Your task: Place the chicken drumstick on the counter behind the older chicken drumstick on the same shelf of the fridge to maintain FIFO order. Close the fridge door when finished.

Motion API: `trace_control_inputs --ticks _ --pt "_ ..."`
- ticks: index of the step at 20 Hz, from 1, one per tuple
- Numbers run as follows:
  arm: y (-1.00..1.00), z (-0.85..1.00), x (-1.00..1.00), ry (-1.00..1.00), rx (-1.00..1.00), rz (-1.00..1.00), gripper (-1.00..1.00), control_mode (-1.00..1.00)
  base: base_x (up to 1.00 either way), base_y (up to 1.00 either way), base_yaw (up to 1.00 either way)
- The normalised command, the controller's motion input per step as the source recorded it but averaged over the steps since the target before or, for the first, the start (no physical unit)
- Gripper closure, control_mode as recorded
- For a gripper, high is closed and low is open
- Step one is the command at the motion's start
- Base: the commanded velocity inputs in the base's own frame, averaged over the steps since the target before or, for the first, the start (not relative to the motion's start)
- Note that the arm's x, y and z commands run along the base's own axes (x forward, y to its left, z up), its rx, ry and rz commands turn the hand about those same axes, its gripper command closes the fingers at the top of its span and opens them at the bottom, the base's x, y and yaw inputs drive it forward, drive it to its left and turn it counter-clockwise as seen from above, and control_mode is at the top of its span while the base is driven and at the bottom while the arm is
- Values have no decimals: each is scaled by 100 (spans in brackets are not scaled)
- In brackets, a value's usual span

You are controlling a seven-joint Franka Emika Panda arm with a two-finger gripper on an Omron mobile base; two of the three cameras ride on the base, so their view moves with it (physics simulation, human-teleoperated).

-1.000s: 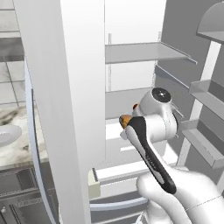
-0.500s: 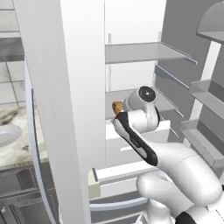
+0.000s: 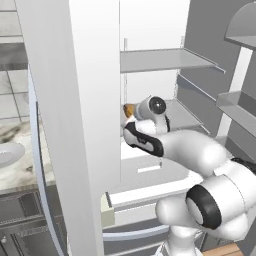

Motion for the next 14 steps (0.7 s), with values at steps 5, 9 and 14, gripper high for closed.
trace_control_inputs --ticks 5,9,14 --pt "4 0 85 -5 0 0 100 -100 0 0 0" --pt "5 0 80 9 -1 0 100 -100 0 0 0" --pt "2 -11 71 10 0 -1 100 -100 0 0 0"
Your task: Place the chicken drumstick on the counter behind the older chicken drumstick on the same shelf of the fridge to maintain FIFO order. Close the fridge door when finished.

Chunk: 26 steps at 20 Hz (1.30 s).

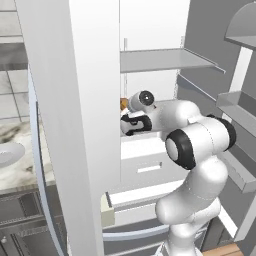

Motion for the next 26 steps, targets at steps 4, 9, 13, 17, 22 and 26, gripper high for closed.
trace_control_inputs --ticks 4,9,13,17,22,26 --pt "0 -26 58 1 0 -1 100 -100 0 0 0" --pt "2 -22 51 2 0 -1 100 -100 0 0 0" --pt "3 -18 56 2 0 -1 100 -100 0 0 0" --pt "2 -19 58 0 0 0 100 -100 0 0 0" --pt "1 -40 48 0 -1 0 100 -100 0 0 0" --pt "0 -29 30 0 -1 0 100 -100 0 0 0"
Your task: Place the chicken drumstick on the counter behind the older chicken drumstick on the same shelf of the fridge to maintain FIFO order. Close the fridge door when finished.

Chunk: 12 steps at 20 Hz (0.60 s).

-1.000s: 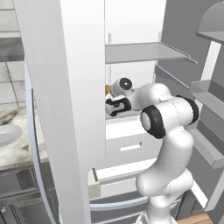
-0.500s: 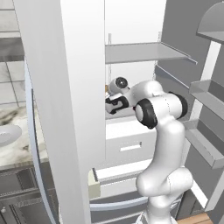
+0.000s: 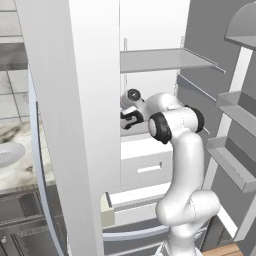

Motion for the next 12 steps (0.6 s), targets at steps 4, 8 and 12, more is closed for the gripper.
trace_control_inputs --ticks 4,8,12 --pt "7 -40 4 0 -3 0 -100 -100 0 0 0" --pt "0 -27 -15 0 0 -1 -100 -100 0 0 0" --pt "0 -3 -24 0 0 0 -100 -100 0 0 0"
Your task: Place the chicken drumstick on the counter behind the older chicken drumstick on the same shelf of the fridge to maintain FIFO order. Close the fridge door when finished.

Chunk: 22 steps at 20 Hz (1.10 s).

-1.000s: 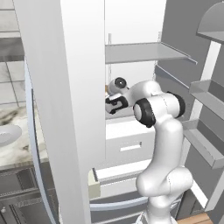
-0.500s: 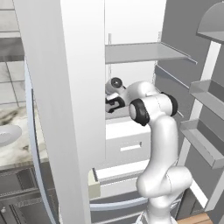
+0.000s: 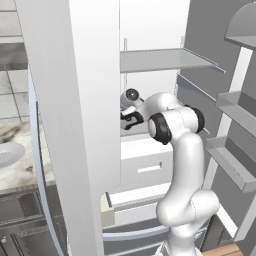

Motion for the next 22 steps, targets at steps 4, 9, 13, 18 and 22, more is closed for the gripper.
trace_control_inputs --ticks 4,9,13,18,22 --pt "0 17 -42 -4 0 0 -100 -100 0 0 0" --pt "1 36 -60 -3 4 -2 -100 -100 0 0 0" --pt "0 50 -93 2 11 -8 -100 -100 0 0 0" --pt "0 48 -100 9 15 -14 -100 -100 0 0 0" --pt "0 54 -100 11 18 -18 -100 -100 0 0 0"
